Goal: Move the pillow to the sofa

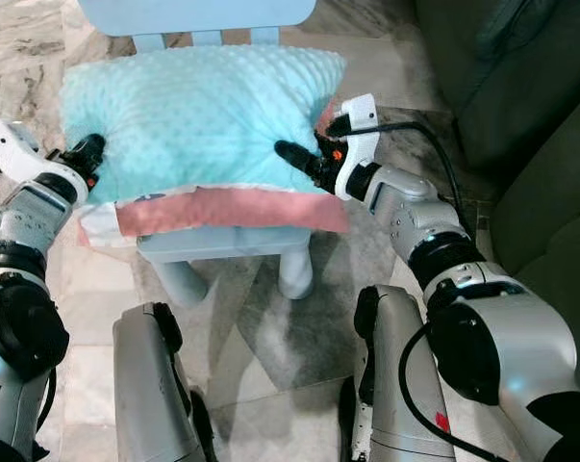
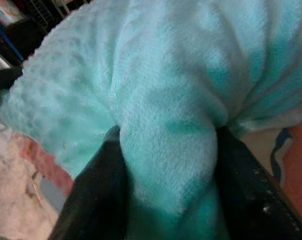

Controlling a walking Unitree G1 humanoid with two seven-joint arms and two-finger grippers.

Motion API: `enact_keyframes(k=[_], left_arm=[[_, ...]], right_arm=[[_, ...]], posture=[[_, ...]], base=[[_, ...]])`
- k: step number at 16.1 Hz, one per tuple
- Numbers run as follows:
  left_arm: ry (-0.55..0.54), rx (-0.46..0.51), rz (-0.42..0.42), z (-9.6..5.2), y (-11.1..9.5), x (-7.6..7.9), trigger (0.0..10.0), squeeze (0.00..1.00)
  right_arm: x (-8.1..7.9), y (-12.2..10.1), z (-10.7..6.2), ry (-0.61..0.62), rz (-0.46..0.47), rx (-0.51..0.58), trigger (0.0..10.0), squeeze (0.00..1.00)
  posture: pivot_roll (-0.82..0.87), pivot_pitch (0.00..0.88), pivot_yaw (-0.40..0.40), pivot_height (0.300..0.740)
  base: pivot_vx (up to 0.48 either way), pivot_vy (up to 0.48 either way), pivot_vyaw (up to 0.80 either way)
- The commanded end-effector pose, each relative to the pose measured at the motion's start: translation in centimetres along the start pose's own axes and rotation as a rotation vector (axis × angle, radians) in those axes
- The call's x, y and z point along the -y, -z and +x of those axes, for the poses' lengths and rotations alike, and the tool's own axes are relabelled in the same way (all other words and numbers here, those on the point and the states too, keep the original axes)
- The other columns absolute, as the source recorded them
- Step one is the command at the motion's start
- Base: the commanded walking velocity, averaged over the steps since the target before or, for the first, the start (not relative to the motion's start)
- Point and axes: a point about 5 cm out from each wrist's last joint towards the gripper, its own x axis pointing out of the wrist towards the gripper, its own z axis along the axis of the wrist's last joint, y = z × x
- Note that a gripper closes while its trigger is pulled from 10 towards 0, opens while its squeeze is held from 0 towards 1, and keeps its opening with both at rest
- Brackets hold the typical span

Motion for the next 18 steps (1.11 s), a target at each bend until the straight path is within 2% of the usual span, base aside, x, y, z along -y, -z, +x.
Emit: enact_keyframes(k=[1, 4, 5, 6, 7, 9, 11, 13, 16, 17, 18], left_arm=[[-0.025, 0.012, 0.038, -0.5, -0.4, -1.0, 0.0, 0.0], [-0.006, 0.035, 0.062, -0.5, 0.2, -1.1, 0.0, 0.0], [0.011, 0.046, 0.099, -0.5, 0.3, -1.0, 0.0, 0.0], [0.028, 0.063, 0.17, -0.3, 0.6, -0.6, 0.0, 0.0], [0.085, 0.125, 0.256, -0.2, 0.4, 0.5, 0.0, 0.0], [0.142, 0.203, 0.306, 0.0, 0.5, 1.9, 0.0, 0.0], [0.15, 0.246, 0.357, 0.0, 0.4, 2.4, 0.0, 0.0], [0.097, 0.313, 0.331, -0.3, 0.5, 1.8, 0.0, 0.0], [0.069, 0.347, 0.306, -0.8, 1.4, 1.2, 0.0, 0.0], [0.074, 0.353, 0.337, -1.3, 2.5, 1.1, 0.0, 0.0], [0.068, 0.358, 0.335, -2.1, 4.1, 0.9, 0.0, 0.0]], right_arm=[[-0.3, 0.3, 0.0, -0.024, -0.024, -0.01, 0.0, 0.0], [-0.5, 0.4, 0.0, -0.019, -0.077, 0.01, 0.0, 0.0], [-0.5, 0.2, 0.0, -0.006, -0.106, 0.032, 0.0, 0.0], [-0.4, 0.1, -0.1, 0.018, -0.131, 0.055, 0.0, 0.0], [-0.3, -0.3, -0.4, 0.038, -0.179, 0.1, 0.0, 0.0], [-0.1, -0.4, -0.9, 0.076, -0.2, 0.148, 0.0, 0.0], [0.2, -0.3, -1.3, 0.106, -0.203, 0.169, 0.0, 0.0], [0.6, 0.5, -2.5, 0.177, -0.155, 0.212, 0.0, 0.0], [0.6, 1.5, -3.6, 0.227, -0.143, 0.227, 0.0, 0.0], [0.5, 2.5, -4.5, 0.261, -0.137, 0.227, 0.0, 0.0], [0.2, 3.5, -5.5, 0.288, -0.136, 0.224, 0.0, 0.0]], posture=[[0.04, 0.239, -0.021, 0.403], [0.04, 0.142, -0.021, 0.403], [0.04, 0.12, -0.02, 0.403], [0.04, 0.074, -0.019, 0.403], [0.04, 0.034, -0.018, 0.403], [0.04, 0.0, -0.016, 0.403], [0.03, 0.0, -0.016, 0.403], [0.02, 0.0, -0.012, 0.403], [0.01, 0.0, -0.006, 0.403], [0.01, 0.0, -0.004, 0.403], [0.01, 0.0, -0.002, 0.403]], base=[[0.0, 0.0, 0.0], [0.0, 0.0, 0.0], [0.0, 0.0, 0.0], [0.0, 0.0, 0.0], [0.0, 0.0, 0.0], [0.0, 0.0, 0.0], [0.0, 0.0, 0.0], [0.0, 0.0, 0.0], [0.0, 0.0, 0.0], [0.0, 0.0, 0.0], [0.0, 0.0, 0.0]])
